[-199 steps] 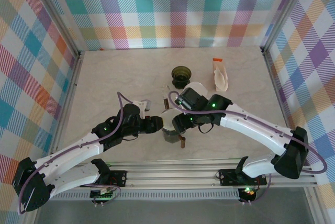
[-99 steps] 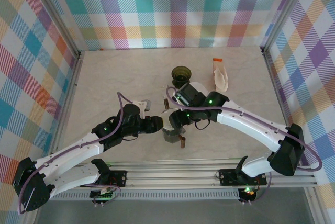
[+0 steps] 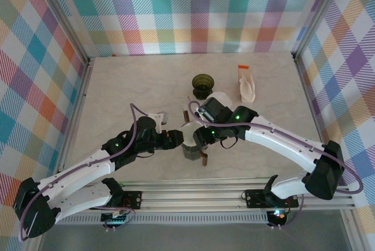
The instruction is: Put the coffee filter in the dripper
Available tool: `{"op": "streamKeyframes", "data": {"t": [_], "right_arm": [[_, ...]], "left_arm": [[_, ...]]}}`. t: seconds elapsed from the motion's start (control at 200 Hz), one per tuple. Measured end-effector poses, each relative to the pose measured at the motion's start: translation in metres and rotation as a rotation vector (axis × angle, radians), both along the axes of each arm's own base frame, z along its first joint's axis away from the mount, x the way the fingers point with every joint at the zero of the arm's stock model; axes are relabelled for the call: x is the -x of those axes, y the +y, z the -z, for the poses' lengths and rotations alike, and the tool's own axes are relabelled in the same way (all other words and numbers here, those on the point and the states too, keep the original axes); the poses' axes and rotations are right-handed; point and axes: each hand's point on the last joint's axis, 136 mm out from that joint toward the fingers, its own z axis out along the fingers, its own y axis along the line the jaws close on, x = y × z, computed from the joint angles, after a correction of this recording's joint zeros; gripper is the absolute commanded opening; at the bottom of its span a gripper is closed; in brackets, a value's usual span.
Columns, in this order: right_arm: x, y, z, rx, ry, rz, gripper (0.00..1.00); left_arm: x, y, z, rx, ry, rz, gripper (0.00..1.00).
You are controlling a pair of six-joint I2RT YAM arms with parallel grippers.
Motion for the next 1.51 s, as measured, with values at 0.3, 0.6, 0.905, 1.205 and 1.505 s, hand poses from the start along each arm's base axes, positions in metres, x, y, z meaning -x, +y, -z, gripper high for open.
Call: {"op": "streamKeyframes", "data": {"t": [0.3,0.6,0.905,1.205,1.505], "right_arm": [[0.001,0.001,0.0,0.0,-0.001,-0.004,0.53],[0.001,0.001,0.0,0.0,0.001,-0.001,0.55],[-0.015,0.002,-0.021,0.01,-0.073,0.004,0.67],[-0.054,0.011,-0.029,0.039,-0.121,-0.003,0.61],[-0.069,0.006,-0.007,0.104,-0.09,0.01,0.53]], "left_arm": [[0.006,-0.002,-0.007,0.026,0.001,0.018,0.52],[0.01,-0.004,0.0,0.008,0.02,0.037,0.41],[0.011,-0.003,0.004,-0.006,0.031,0.034,0.41],[0.011,-0.002,0.004,-0.007,0.03,0.033,0.44],[0.01,-0.002,0.004,-0.007,0.028,0.029,0.43]]}}
